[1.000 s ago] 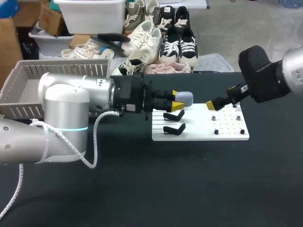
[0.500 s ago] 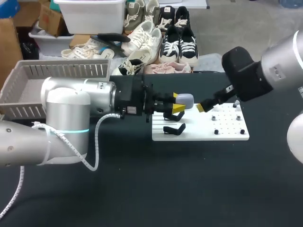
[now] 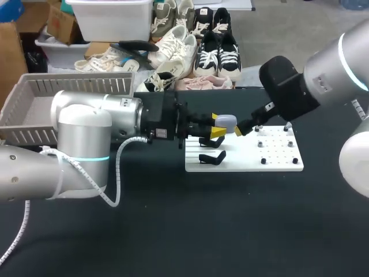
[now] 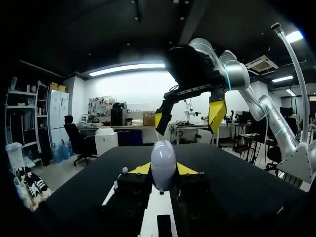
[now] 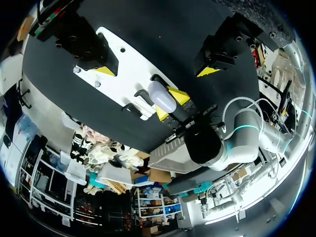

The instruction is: Pick up each earbud case from the left stands, insert the matching earbuds, close the lid, and place the case in the box.

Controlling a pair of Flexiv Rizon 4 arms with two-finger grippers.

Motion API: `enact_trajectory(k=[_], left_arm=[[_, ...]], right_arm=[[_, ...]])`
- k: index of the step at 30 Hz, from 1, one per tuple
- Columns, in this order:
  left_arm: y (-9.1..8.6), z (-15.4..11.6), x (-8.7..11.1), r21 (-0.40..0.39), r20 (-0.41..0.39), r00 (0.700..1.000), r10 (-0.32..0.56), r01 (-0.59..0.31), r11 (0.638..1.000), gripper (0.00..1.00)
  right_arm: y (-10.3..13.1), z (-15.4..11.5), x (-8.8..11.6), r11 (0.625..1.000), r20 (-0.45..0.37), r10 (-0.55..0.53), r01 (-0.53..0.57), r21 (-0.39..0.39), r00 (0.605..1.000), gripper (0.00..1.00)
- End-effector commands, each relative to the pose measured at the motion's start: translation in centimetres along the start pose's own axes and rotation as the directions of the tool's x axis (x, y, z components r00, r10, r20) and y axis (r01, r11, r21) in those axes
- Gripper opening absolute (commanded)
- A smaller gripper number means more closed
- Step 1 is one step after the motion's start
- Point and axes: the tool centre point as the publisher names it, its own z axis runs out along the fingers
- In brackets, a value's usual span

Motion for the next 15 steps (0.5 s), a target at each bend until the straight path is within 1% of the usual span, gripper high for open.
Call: enact_trajectory(k=[1,9,15], left_arm=[[0.1,0.0,0.1,0.003,0.0,1.0,0.0,0.0,1.0,0.0],[0.1,0.0,0.1,0.003,0.0,1.0,0.0,0.0,1.0,0.0],[0.1,0.0,0.1,0.003,0.0,1.0,0.0,0.0,1.0,0.0]], right_arm=[[0.2,0.8,-0.6,1.0,-0.014,0.003,-0.003,0.019,1.0,1.0],[-0.2,2.0,-1.1,1.0,-0.035,0.004,-0.003,0.029,0.999,1.0],[-0.6,2.6,-1.1,0.999,-0.05,0.011,-0.009,0.042,0.999,1.0]])
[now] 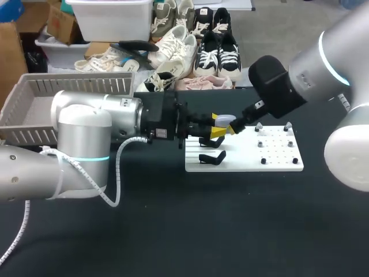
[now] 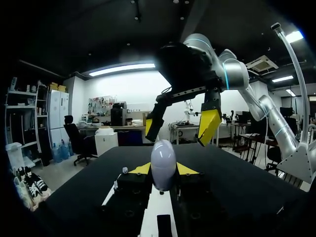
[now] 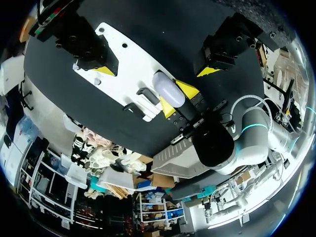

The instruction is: Pick up each earbud case from the left stands, insert the matching earbuds, close the lid, and place the case in the box.

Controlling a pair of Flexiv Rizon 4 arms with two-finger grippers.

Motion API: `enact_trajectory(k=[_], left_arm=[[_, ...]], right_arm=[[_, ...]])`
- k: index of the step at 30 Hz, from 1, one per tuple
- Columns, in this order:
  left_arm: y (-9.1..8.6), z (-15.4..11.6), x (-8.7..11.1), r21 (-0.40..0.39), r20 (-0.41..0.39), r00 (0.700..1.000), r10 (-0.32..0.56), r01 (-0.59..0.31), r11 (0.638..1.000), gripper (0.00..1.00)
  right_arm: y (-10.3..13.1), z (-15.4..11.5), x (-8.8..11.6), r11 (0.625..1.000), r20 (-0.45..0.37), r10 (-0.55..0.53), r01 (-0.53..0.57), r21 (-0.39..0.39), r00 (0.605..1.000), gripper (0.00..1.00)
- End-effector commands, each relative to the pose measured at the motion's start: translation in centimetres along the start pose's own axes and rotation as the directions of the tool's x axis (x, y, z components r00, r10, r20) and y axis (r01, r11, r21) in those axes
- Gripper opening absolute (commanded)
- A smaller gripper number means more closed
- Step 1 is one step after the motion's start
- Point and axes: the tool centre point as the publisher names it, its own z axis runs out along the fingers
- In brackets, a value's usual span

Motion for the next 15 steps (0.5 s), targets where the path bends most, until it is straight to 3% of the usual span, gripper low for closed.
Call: enact_trajectory(k=[1,15], left_arm=[[0.12,0.01,0.05,0.003,0.0,1.0,0.0,0.0,1.0,0.0],[0.12,0.01,0.05,0.003,0.0,1.0,0.0,0.0,1.0,0.0]], right_arm=[[-0.02,0.69,-0.28,1.0,-0.01,0.006,-0.006,0.017,1.0,1.0],[-0.82,1.55,-0.5,0.999,-0.028,0.008,-0.007,0.044,1.0,1.0]])
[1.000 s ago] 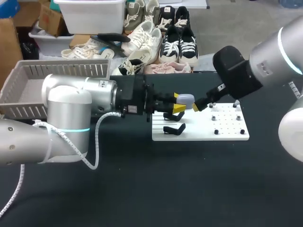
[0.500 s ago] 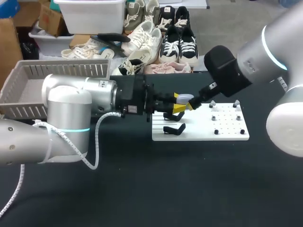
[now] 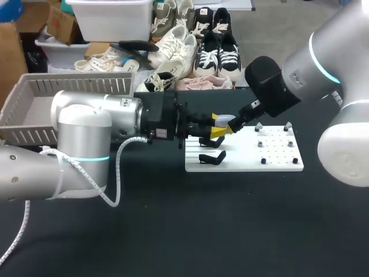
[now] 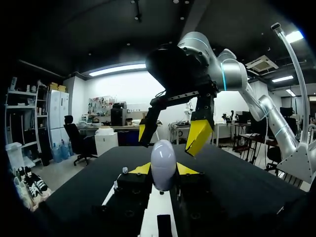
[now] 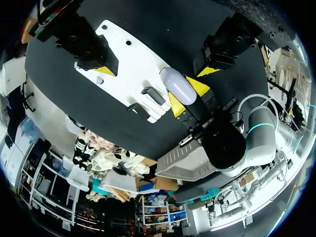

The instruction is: Pick up each earbud case from the left stands, insert the matching earbuds, close the lid, and place the case in the box.

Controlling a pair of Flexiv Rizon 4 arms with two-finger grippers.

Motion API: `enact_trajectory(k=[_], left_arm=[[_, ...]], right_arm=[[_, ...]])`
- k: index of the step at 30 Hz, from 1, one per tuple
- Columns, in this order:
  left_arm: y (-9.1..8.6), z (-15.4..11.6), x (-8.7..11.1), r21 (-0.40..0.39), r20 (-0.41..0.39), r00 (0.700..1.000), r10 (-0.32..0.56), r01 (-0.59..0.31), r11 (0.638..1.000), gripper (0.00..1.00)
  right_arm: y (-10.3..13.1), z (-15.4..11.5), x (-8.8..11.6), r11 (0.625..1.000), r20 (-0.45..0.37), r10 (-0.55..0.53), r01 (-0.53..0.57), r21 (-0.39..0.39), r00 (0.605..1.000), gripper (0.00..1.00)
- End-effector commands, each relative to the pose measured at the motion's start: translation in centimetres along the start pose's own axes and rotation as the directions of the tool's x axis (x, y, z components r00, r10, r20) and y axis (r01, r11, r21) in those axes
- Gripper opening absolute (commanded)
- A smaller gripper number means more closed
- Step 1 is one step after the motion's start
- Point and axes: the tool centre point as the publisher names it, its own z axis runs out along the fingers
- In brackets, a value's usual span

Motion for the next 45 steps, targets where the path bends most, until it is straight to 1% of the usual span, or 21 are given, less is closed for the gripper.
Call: enact_trajectory(k=[1,19,26,31,35,37,41,45], left_arm=[[0.1,0.0,0.0,0.003,0.0,1.0,0.0,0.0,1.0,0.0],[0.1,0.0,0.0,0.003,0.0,1.0,0.0,0.0,1.0,0.0],[0.1,0.0,0.0,0.003,0.0,1.0,0.0,0.0,1.0,0.0],[0.1,0.0,0.0,0.003,0.0,1.0,0.0,0.0,1.0,0.0],[0.1,0.0,0.0,0.003,0.0,1.0,0.0,0.0,1.0,0.0],[0.1,0.0,0.0,0.003,0.0,1.0,0.0,0.0,1.0,0.0],[0.1,0.0,0.0,0.003,0.0,1.0,0.0,0.0,1.0,0.0],[0.1,0.0,0.0,0.003,0.0,1.0,0.0,0.0,1.0,0.0]], right_arm=[[0.1,0.3,-0.3,1.0,-0.005,0.003,-0.003,0.021,1.0,1.0],[-0.8,0.9,-0.6,0.999,0.0,0.023,-0.023,0.046,1.0,1.0],[-0.9,-0.1,-1.1,0.999,0.02,0.023,-0.024,0.046,1.0,1.0],[-1.1,-1.1,-1.9,0.998,0.046,0.019,-0.022,0.059,0.999,1.0],[-1.4,-2.7,-2.3,0.994,0.066,-0.005,-0.002,0.108,0.998,1.0],[-1.8,-3.7,-2.3,0.989,0.056,-0.029,0.021,0.147,0.998,1.0],[-3.2,-5.2,-1.9,0.97,0.017,-0.06,0.054,0.235,0.998,1.0],[-5.0,-6.0,-1.0,0.947,-0.04,-0.045,0.055,0.318,0.998,1.0]])
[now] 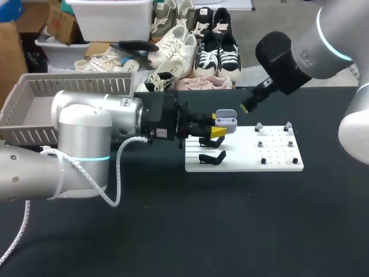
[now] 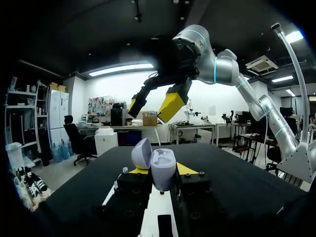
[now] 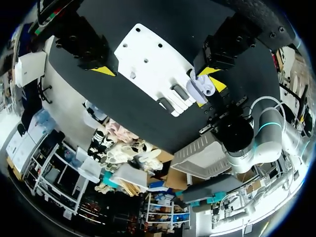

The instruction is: Pick up each earbud case from the left stands, insert the matching earbuds, close the lid, and place the case in the box.

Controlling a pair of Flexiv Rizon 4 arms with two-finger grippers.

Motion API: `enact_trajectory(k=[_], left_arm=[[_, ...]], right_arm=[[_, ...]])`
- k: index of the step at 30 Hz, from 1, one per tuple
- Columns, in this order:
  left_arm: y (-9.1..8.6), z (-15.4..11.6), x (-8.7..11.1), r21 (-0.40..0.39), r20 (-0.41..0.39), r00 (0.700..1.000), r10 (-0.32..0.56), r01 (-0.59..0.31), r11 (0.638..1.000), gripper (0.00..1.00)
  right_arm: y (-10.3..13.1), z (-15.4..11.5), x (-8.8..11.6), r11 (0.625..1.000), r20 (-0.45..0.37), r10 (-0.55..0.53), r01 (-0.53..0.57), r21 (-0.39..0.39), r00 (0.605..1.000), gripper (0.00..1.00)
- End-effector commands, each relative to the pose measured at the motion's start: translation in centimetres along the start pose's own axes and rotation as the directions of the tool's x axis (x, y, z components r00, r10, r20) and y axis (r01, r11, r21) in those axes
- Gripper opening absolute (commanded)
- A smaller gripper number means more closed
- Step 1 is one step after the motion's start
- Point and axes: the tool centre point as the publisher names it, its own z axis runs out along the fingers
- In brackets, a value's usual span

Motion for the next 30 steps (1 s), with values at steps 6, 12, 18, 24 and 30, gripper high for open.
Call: enact_trajectory(k=[6,12,18,24,30], left_arm=[[0.0,0.0,0.0,0.001,0.0,1.0,0.0,0.0,1.0,0.0],[0.0,0.0,0.0,0.001,0.0,1.0,0.0,0.0,1.0,0.0],[0.0,0.0,0.0,0.001,0.0,1.0,0.0,0.0,1.0,0.0],[0.0,0.0,0.0,0.001,0.0,1.0,0.0,0.0,1.0,0.0],[0.0,0.0,0.0,0.001,0.0,1.0,0.0,0.0,1.0,0.0]], right_arm=[[-2.9,-0.9,3.1,0.968,-0.148,0.055,-0.017,0.25,0.987,1.0],[-5.0,1.0,5.3,0.953,-0.26,0.117,-0.034,0.302,0.959,1.0],[-6.3,2.8,6.7,0.95,-0.327,0.173,-0.069,0.305,0.929,1.0],[-7.5,4.4,7.4,0.95,-0.357,0.199,-0.091,0.298,0.912,1.0],[-8.2,5.9,7.2,0.951,-0.354,0.217,-0.115,0.285,0.91,1.0]])
